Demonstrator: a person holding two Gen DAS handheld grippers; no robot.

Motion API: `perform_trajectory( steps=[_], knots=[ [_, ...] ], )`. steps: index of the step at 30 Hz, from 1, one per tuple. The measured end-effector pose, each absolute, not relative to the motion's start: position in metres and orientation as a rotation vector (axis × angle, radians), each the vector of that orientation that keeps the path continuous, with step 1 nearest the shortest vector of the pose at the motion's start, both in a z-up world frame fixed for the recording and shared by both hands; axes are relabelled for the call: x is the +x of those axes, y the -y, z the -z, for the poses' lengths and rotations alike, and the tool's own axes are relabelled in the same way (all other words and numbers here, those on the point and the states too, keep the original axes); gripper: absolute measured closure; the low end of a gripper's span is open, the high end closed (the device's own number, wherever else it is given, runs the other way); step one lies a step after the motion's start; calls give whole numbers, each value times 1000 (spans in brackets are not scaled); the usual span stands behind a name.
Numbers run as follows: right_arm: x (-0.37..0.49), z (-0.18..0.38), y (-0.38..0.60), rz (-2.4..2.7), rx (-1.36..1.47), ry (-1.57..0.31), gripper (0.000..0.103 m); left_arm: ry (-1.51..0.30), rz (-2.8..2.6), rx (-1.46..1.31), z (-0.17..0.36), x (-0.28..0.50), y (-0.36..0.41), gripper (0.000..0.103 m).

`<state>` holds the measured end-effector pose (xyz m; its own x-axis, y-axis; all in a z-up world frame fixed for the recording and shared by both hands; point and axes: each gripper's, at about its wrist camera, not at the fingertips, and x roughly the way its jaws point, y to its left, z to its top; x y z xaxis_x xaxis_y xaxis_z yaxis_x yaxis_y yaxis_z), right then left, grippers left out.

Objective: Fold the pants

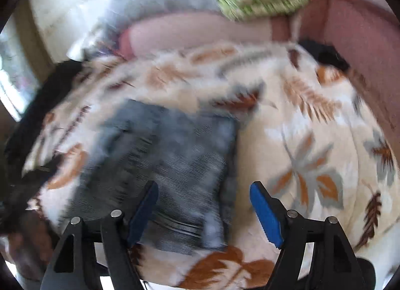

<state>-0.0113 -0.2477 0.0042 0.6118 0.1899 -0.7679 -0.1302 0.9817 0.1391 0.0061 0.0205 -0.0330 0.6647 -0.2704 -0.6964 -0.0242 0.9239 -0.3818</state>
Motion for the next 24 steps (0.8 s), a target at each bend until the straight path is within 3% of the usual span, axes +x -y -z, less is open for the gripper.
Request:
perform_trajectory(
  steps=[4, 5, 11, 15, 16, 18, 19, 24],
  knots=[
    [3, 57, 238, -135, -92, -1093, 20, -889, 125, -245, 48, 8, -1, 14],
    [4, 57, 251, -125, 6, -1097, 13, -872, 118, -226, 46, 6, 1, 14],
    [7, -7, 244, -164, 42, -949, 14, -903, 133, -326, 55, 9, -13, 14],
    [33, 11, 265, -214, 296, -1090, 14, -915, 148, -360, 57, 10, -15, 14],
    [35, 25, 276, -226, 406, -1144, 15, -915, 151, -362, 57, 10, -16, 14],
    [30, 47, 292, -203, 511, -1209, 38, -917, 151, -366, 57, 9, -16, 14],
    [24, 54, 295, -200, 523, -1213, 42, -917, 151, -365, 57, 10, -15, 14],
    [20, 44, 295, -227, 523, -1188, 45, -919, 143, -365, 56, 13, -13, 14]
  ],
)
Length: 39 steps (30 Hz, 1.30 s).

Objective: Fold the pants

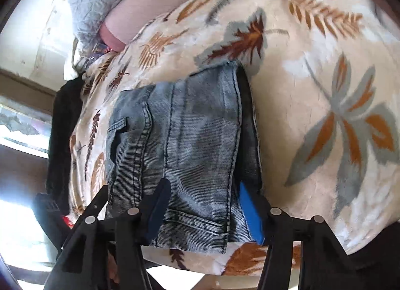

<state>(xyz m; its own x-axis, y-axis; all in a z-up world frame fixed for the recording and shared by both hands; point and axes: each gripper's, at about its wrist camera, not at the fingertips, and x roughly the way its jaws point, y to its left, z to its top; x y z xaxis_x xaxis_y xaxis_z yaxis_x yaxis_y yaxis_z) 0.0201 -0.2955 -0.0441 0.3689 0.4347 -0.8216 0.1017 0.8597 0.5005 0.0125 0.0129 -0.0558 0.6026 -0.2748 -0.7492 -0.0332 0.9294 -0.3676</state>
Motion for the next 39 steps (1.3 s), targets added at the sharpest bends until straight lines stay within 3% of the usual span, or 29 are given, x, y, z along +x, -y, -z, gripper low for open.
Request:
perform_trajectory(
  steps=[3, 8, 13, 16, 19, 20, 22, 24, 28, 30, 31, 34, 39],
  knots=[
    [28, 49, 294, -223, 476, -1219, 47, -918, 145, -367, 56, 12, -14, 14],
    [38, 56, 282, -228, 362, -1241, 94, -907, 141, -350, 56, 11, -14, 14],
    [25, 7, 248, -165, -24, -1079, 95, -883, 135, -328, 49, 8, -11, 14],
    [29, 6, 232, -108, -217, -1020, 95, -862, 152, -297, 45, 6, -5, 14],
    [35, 61, 232, -149, -228, -1177, 92, -886, 141, -197, 51, 7, 9, 10],
    [31, 59, 237, -138, -201, -1139, 90, -872, 136, -174, 51, 5, 11, 10],
    [29, 48, 251, -132, -86, -1140, 86, -845, 117, -130, 47, 2, 14, 10],
    [27, 30, 268, -107, 38, -1126, 73, -833, 102, -93, 46, 2, 17, 10],
    [7, -15, 275, -202, 201, -997, 69, -812, 87, -39, 45, 0, 23, 10],
    [3, -18, 264, -329, 292, -995, 48, -809, 84, -37, 45, 0, 23, 10],
    [0, -12, 259, -358, 293, -1013, 44, -811, 86, -44, 45, 0, 22, 10],
    [3, 56, 235, -268, 45, -1193, 45, -819, 99, -69, 45, -1, 20, 9],
    [-8, 18, 247, -308, 150, -1091, 42, -786, 130, -126, 35, -8, 12, 10]
  ],
)
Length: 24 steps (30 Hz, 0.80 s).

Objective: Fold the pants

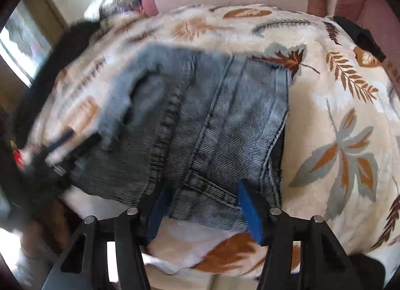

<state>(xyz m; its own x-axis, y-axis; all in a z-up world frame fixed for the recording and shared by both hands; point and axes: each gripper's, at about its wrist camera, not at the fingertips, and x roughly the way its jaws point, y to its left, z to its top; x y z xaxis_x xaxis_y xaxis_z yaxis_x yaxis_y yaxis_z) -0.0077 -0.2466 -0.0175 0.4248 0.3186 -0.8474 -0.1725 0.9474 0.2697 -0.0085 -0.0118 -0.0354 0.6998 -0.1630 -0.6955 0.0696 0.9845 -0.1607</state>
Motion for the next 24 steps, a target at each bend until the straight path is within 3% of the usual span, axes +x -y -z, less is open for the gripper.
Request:
perform_trajectory(
  steps=[5, 13, 24],
  knots=[
    [10, 12, 289, -227, 269, -1044, 31, -752, 159, -257, 26, -5, -4, 10],
    [40, 71, 336, -295, 601, -1172, 31, -838, 107, -302, 37, 11, -13, 10],
    [53, 81, 337, -355, 638, -1175, 29, -881, 47, -223, 32, 16, -7, 10]
  ],
)
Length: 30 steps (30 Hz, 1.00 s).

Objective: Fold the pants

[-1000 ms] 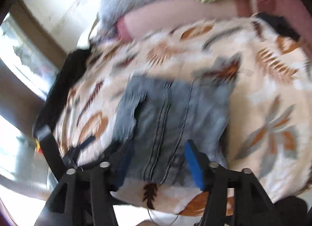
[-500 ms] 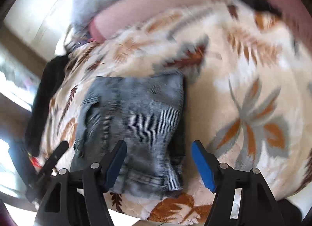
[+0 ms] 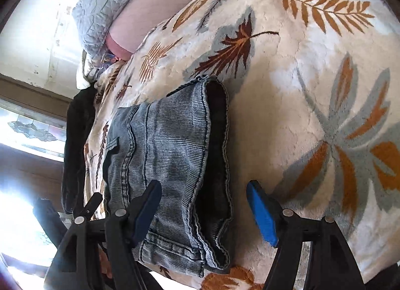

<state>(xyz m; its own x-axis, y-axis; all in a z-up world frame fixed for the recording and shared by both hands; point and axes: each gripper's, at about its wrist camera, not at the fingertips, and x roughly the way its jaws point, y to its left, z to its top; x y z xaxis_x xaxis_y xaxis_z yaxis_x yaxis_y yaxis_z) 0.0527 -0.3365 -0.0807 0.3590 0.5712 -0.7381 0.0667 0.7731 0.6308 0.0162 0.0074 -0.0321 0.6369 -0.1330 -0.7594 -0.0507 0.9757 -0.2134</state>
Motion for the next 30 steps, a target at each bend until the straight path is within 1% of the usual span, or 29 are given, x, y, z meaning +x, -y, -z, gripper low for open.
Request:
perform_trajectory(
  steps=[4, 9, 14, 19, 20, 21, 22, 23, 24, 26, 27, 28, 30],
  knots=[
    [54, 79, 337, -369, 627, -1187, 29, -907, 80, -241, 29, 19, -5, 10],
    [55, 69, 345, -369, 646, -1157, 29, -966, 194, -401, 25, 33, -14, 10],
    [43, 54, 349, -308, 581, -1080, 29, -926, 139, -331, 18, 30, -7, 10],
    [36, 6, 325, -334, 437, -936, 29, -886, 106, -215, 6, 19, 11, 10],
    [37, 0, 317, -346, 404, -916, 28, -886, 103, -169, 8, 17, 18, 10],
    [40, -3, 307, -363, 375, -911, 25, -896, 99, -108, 11, 16, 27, 10],
    [44, -1, 300, -377, 360, -921, 23, -916, 96, -36, 17, 15, 37, 10],
    [48, 6, 291, -388, 337, -944, 19, -938, 89, 35, 26, 15, 46, 10],
    [56, 22, 280, -372, 267, -1004, 17, -922, 70, 90, 29, 13, 53, 10],
    [67, 61, 266, -263, 137, -1149, 16, -876, 46, 130, 24, 7, 57, 10],
    [65, 72, 267, -278, 176, -1144, 12, -883, 48, 134, 21, 6, 58, 10],
    [60, 70, 271, -289, 202, -1090, 12, -888, 42, 139, 18, 4, 58, 10],
    [59, 69, 276, -302, 229, -1089, 12, -871, 39, 158, 12, 0, 59, 10]
  ],
)
